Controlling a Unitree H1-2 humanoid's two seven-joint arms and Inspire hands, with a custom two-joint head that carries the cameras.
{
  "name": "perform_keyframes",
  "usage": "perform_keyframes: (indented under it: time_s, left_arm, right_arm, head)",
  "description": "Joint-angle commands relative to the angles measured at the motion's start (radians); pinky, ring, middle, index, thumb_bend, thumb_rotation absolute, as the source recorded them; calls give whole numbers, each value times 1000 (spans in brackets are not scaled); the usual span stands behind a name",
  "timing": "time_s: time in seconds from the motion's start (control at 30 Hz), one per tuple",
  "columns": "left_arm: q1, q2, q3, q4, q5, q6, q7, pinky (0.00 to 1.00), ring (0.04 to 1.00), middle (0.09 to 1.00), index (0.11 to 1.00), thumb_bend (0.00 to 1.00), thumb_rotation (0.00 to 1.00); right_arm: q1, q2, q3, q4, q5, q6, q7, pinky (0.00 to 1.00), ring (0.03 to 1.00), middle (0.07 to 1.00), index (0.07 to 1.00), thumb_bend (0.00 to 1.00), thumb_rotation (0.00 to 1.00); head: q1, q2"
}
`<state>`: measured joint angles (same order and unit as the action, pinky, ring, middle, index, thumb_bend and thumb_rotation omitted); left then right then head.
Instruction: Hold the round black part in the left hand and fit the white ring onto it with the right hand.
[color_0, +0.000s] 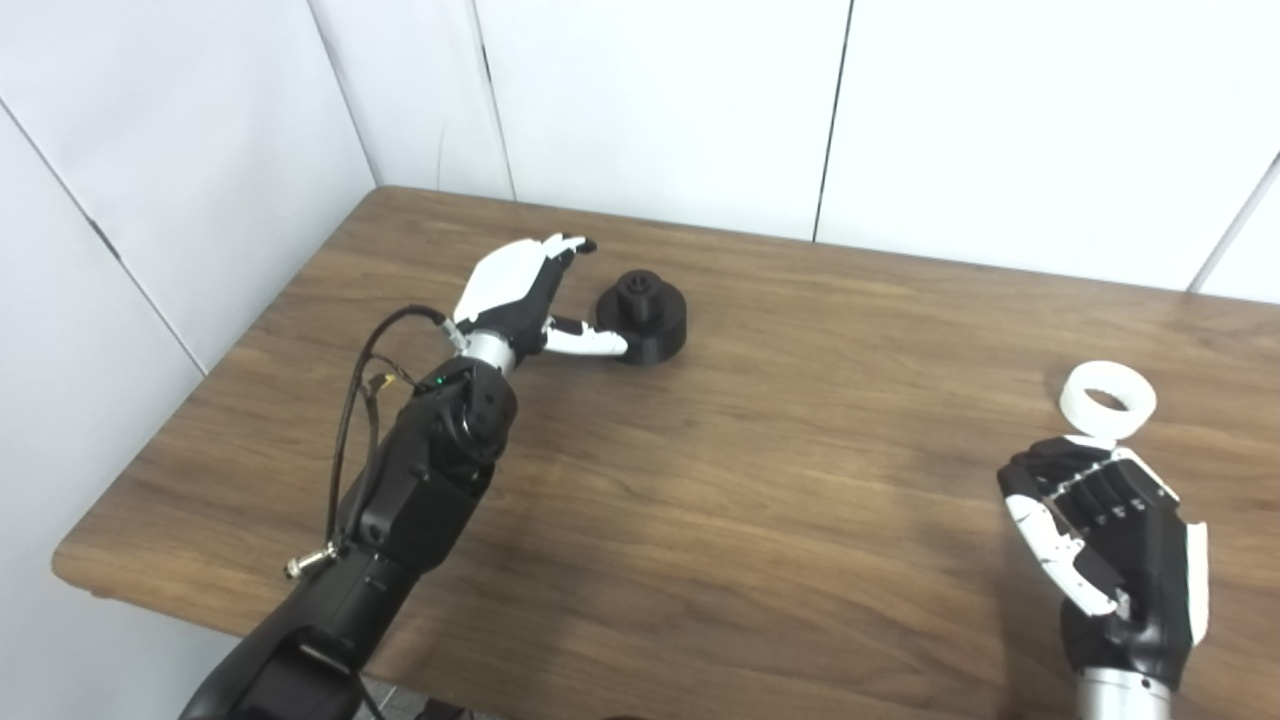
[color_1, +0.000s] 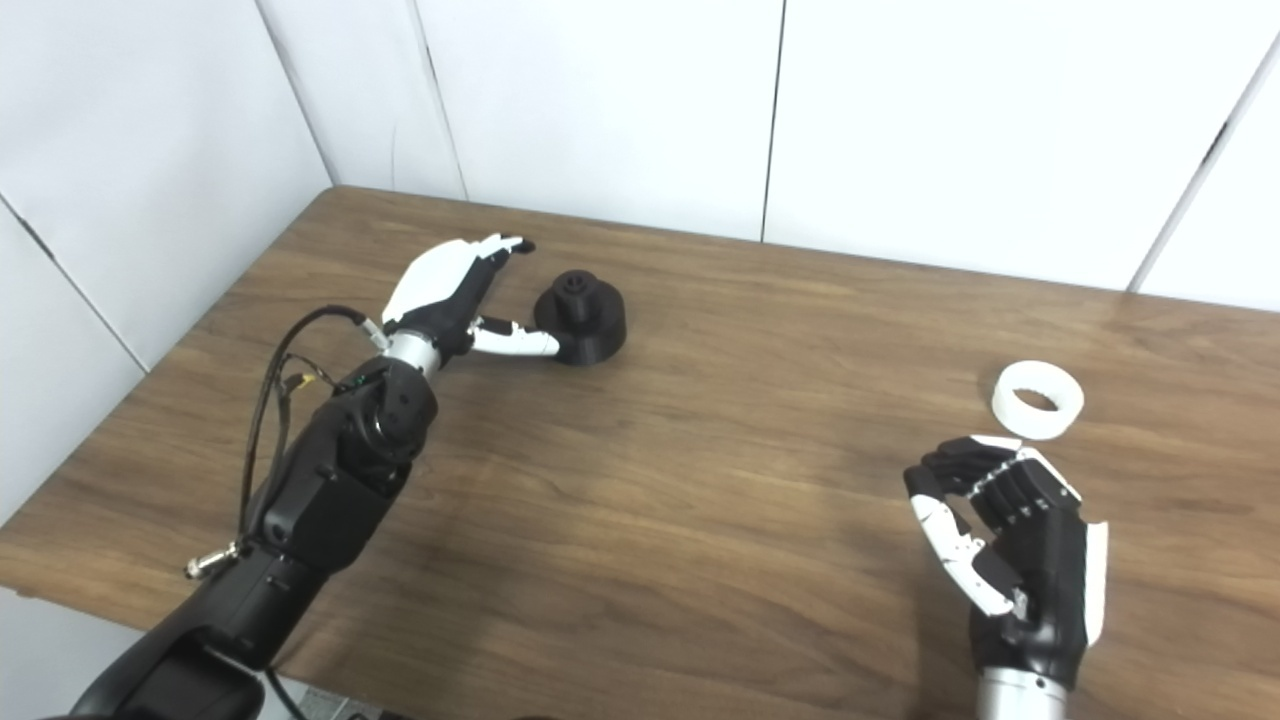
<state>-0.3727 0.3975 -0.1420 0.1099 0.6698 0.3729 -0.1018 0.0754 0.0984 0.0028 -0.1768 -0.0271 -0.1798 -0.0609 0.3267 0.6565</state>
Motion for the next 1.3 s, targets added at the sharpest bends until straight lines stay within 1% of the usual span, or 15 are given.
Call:
perform_keyframes:
  time_s: [0.0,0.2,0.37,0.43,0.67,0.8,0.97,1.07,1.27]
  left_arm:
    - [-70,29,-4,19,7,-4,-3,902,1000,993,896,991,464]
    - [-85,24,-23,67,1,-9,-17,895,1000,998,892,1000,503]
    - [-96,13,-43,94,0,-4,-22,882,1000,1000,893,1000,474]
    - [-98,9,-51,104,-1,-8,-19,882,1000,999,892,1000,484]
    - [-100,-12,-66,135,-10,-18,1,882,1000,995,894,1000,493]
    - [-98,-27,-64,150,-21,-19,15,883,1000,995,892,999,479]
    - [-96,-41,-64,159,-35,-26,32,895,1000,1000,897,996,497]
    - [-97,-49,-63,169,-39,-31,45,877,1000,1000,894,996,494]
    - [-100,-57,-65,178,-43,-35,61,886,1000,993,886,989,501]
  right_arm:
    - [33,-11,0,-22,-2,-39,2,427,497,493,490,518,4]
    - [36,-9,0,-28,-1,-33,1,423,495,492,490,518,4]
    - [37,-9,-1,-28,-4,-33,1,427,500,493,490,518,5]
    - [36,-9,-1,-27,-3,-37,1,427,499,493,490,518,4]
    - [37,-8,-2,-26,-9,-37,-2,421,497,494,490,518,4]
    - [39,-5,-1,-28,-5,-40,-3,419,493,492,491,519,4]
    - [40,-3,-1,-32,-1,-35,-4,421,489,489,493,519,4]
    - [41,-3,0,-34,-6,-33,-5,420,487,490,492,519,4]
    - [45,-1,-1,-44,-6,-22,-9,420,488,493,490,519,4]
  head:
    - [0,1]
    - [-1,4]
    - [-2,4]
    - [-2,5]
    - [-7,8]
    - [-8,9]
    - [-8,9]
    - [-9,14]
    - [-12,18]
